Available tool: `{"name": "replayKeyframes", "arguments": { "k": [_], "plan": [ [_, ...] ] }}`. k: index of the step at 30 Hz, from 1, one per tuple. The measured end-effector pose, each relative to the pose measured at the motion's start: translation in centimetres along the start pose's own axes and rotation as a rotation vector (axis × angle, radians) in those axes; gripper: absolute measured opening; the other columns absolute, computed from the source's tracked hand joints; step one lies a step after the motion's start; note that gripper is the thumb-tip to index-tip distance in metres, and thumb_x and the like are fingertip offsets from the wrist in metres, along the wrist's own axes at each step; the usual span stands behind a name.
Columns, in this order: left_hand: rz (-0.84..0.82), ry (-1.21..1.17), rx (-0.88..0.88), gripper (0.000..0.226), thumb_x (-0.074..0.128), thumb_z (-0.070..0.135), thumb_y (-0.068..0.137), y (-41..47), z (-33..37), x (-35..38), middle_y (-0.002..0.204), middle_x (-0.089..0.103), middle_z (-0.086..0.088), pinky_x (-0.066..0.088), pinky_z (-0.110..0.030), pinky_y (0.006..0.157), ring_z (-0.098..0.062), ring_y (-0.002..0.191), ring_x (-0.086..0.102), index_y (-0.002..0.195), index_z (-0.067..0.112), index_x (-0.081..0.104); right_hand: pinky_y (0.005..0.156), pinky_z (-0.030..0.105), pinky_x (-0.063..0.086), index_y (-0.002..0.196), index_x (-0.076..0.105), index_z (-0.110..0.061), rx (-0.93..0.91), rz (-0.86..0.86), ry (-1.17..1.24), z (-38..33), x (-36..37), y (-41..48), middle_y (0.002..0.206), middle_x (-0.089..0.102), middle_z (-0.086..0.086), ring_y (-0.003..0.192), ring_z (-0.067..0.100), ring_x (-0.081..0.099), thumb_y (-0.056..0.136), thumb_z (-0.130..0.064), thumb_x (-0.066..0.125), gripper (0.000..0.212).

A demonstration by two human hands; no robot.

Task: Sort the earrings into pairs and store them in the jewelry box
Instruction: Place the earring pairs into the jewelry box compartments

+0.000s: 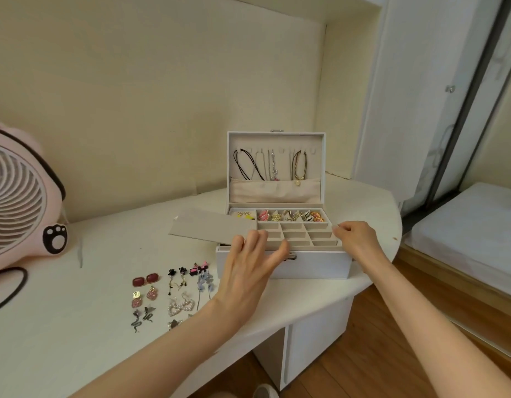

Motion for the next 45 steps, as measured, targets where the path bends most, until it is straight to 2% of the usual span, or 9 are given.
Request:
{"name": "replayKeyframes", "arguments": {
  "k": [5,7,10,14,21,26,32,39,45],
  "plan": [
    [-0.058,-0.070,-0.031,0.087,0.067,-0.006,0.033,0.4,-0.3,1.1,0.094,0.046,-0.010,0.021,-0.032,0.066,-0.023,0.081,0.034,0.115,0.019,0.050,0.085,0.039,0.047,0.114,0.063,-0.004,-0.026,0.091,-0.045,-0.1,-0.7,0.3,0.114,0.062,0.016,0.102,0.029,0.057,0.094,-0.023,0.052,0.030],
    [-0.059,-0.155,-0.057,0.079,0.083,0.007,0.042,-0.1,-0.5,1.0,0.096,0.053,-0.008,0.030,-0.032,0.068,-0.023,0.082,0.040,0.113,0.018,0.050,0.076,0.033,0.045,0.123,0.056,-0.015,-0.137,0.233,-0.155,-1.2,-1.9,-0.9,0.119,0.054,0.009,0.101,0.024,0.055,0.094,-0.025,0.052,0.032],
    [0.014,-0.245,-0.058,0.050,0.084,0.025,0.060,-2.2,-0.8,-0.7,0.094,0.059,-0.004,0.045,-0.030,0.062,-0.021,0.077,0.055,0.100,0.015,0.055,0.069,0.031,0.045,0.117,0.058,-0.019,-0.405,0.388,-0.130,-4.7,-2.6,-4.5,0.112,0.052,0.002,0.091,0.019,0.055,0.092,-0.021,0.054,0.025],
    [0.027,-0.284,-0.104,0.035,0.080,0.026,0.065,-6.3,-2.4,-2.6,0.082,0.057,0.004,0.044,-0.026,0.063,-0.017,0.069,0.054,0.086,0.019,0.053,0.064,0.019,0.043,0.102,0.064,-0.023,-0.604,0.200,0.028,-8.1,0.4,-8.9,0.093,0.053,-0.019,0.064,0.005,0.052,0.091,-0.019,0.056,0.014],
    [-0.133,-0.323,-0.242,0.038,0.086,0.037,0.052,-8.5,-7.3,-0.7,0.072,0.057,0.011,0.034,-0.021,0.055,-0.017,0.065,0.054,0.074,0.024,0.057,0.063,0.016,0.039,0.098,0.067,-0.033,-0.603,-0.324,0.107,-8.8,9.1,-12.9,0.087,0.055,-0.017,0.066,0.005,0.047,0.083,-0.031,0.065,0.015],
    [-0.202,-0.411,-0.189,0.038,0.082,0.049,0.052,-8.6,-7.1,0.4,0.071,0.054,0.017,0.020,-0.008,0.058,-0.010,0.065,0.050,0.073,0.032,0.056,0.068,0.017,0.040,0.102,0.067,-0.039,-0.577,-0.500,0.066,-8.9,12.1,-14.2,0.092,0.054,-0.015,0.070,0.002,0.047,0.080,-0.035,0.070,0.022],
    [-0.205,-0.468,-0.166,0.032,0.084,0.038,0.055,-8.6,-6.1,0.5,0.071,0.055,0.015,0.033,-0.018,0.054,-0.012,0.067,0.050,0.069,0.030,0.056,0.069,0.015,0.035,0.099,0.070,-0.032,-0.589,-0.466,-0.075,-9.1,12.6,-14.5,0.089,0.051,-0.015,0.074,-0.002,0.045,0.077,-0.036,0.072,0.022],
    [-0.221,-0.465,-0.165,0.030,0.082,0.036,0.061,-8.4,-5.8,0.5,0.069,0.056,0.015,0.026,-0.013,0.057,-0.012,0.066,0.051,0.070,0.029,0.054,0.072,0.015,0.043,0.096,0.073,-0.022,-0.603,-0.381,-0.027,-8.9,11.5,-14.4,0.089,0.060,-0.009,0.077,0.006,0.054,0.080,-0.029,0.071,0.018],
    [-0.150,-0.587,-0.217,0.012,0.067,0.032,0.081,-5.0,-5.6,-1.6,0.077,0.058,0.013,0.031,-0.015,0.061,-0.012,0.073,0.050,0.082,0.023,0.060,0.071,0.012,0.048,0.083,0.073,-0.023,-0.485,-0.202,0.247,-8.9,5.7,-11.5,0.080,0.067,-0.011,0.078,0.005,0.061,0.075,-0.007,0.074,0.018]
  ]
}}
Point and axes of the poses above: each hand's wrist, its own y-axis towards the middle knuckle, its own x-axis out of the palm, z = x × y, the point moved 10 cm from there along y, towards the middle knuckle
